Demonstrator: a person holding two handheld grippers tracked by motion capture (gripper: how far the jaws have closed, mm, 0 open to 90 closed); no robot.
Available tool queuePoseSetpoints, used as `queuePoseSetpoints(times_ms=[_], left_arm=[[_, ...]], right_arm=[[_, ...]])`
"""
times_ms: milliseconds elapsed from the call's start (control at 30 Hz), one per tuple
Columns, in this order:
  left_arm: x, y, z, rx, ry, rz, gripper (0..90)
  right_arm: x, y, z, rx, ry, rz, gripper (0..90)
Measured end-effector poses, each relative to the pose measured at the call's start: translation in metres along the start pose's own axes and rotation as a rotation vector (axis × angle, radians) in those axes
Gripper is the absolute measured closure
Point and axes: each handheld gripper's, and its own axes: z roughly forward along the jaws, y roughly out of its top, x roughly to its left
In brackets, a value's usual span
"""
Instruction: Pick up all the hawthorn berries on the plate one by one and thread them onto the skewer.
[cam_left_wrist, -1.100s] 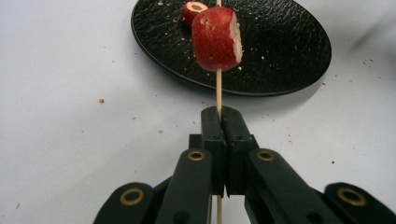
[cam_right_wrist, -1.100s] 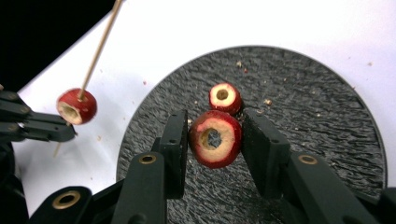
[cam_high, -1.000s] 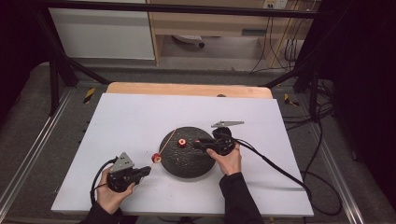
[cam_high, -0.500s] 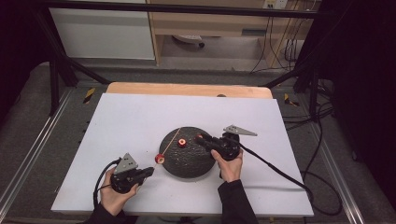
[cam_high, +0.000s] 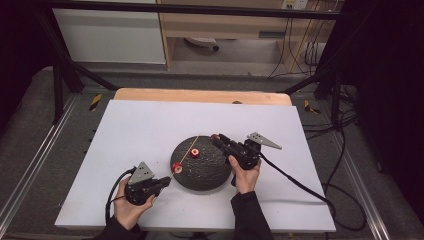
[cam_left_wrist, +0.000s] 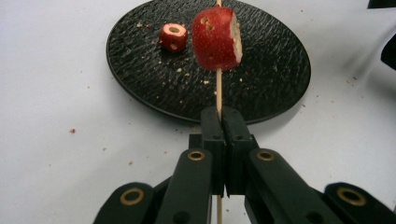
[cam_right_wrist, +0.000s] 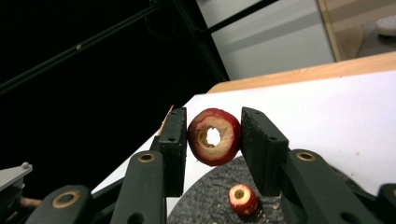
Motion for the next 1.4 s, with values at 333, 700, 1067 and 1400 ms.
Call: queuePoseSetpoints(times_ms=[333,700,1067,1400], left_arm=[[-0.010,0.010,0.008,-0.001,-0.005,0.003,88.8],[-0.022,0.019,0.021,0.015,-0.016,0.014,88.8],[-0.027,0.021,0.027,0.018,-0.033,0.018,88.8],[-0.028,0.021,0.029,0.014,-0.037,0.011,88.8]], right_arm=[[-0.002,0.006,0.001,-0.098,-0.030,-0.023,62.9],[-0.005,0.012,0.000,-0.156,-0.049,-0.055,62.9],[-0.005,0.012,0.002,-0.179,-0.053,-0.058,62.9],[-0.004,0.008,0.002,-0.178,-0.044,-0.059,62.9]])
